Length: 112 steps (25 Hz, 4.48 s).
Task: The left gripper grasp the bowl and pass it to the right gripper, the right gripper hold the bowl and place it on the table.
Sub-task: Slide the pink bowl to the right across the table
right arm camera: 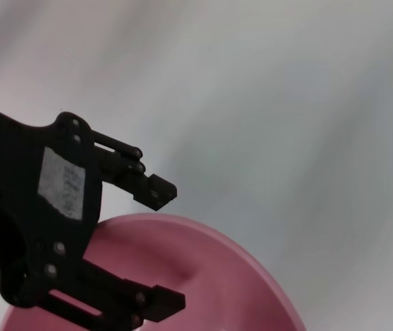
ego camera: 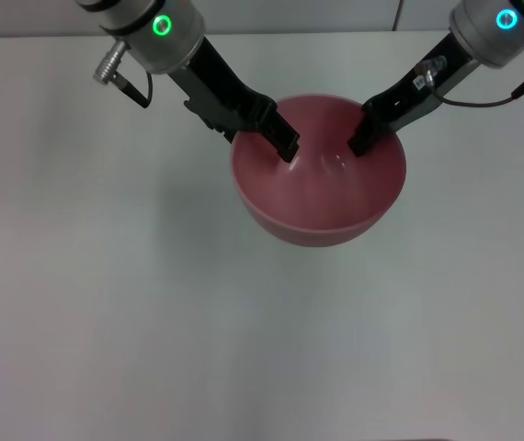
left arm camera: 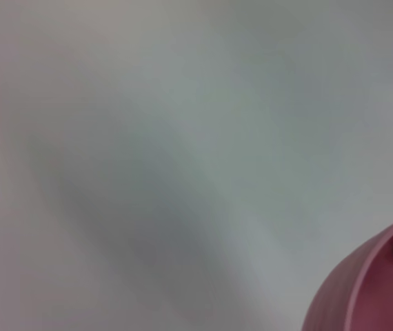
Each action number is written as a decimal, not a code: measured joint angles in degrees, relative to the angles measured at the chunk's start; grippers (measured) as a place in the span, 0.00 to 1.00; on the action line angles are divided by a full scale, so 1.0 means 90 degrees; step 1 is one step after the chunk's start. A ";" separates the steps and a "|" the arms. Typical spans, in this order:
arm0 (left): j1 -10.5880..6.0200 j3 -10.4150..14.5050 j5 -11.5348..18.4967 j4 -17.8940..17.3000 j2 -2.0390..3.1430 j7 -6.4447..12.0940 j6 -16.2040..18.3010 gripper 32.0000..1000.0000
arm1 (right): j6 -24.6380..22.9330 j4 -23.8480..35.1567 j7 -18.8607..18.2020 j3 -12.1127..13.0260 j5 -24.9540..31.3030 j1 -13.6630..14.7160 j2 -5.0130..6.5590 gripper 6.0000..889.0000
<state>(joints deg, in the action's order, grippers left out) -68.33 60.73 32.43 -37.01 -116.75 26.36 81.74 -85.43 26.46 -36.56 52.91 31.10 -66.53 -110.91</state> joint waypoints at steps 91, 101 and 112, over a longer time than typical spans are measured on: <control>0.0480 0.0112 -0.0499 -0.2488 -0.0045 -0.0703 0.1245 0.86 | 0.1952 -0.0515 -0.0352 -0.0014 -0.0304 0.1338 0.0274 0.02; 0.0576 0.0147 -0.0485 -0.2322 -0.0041 -0.0674 0.1131 0.86 | 0.2518 -0.0768 -0.0520 -0.0001 -0.0312 0.1505 0.0273 0.02; 0.0581 0.0147 -0.0484 -0.2260 -0.0047 -0.0650 0.1086 0.86 | 0.2849 -0.0936 -0.0576 0.0005 -0.0313 0.1620 0.0230 0.02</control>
<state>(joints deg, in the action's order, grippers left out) -63.10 62.05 28.07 -57.35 -117.18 20.51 91.51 -59.78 18.03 -41.75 52.96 28.28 -51.95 -108.84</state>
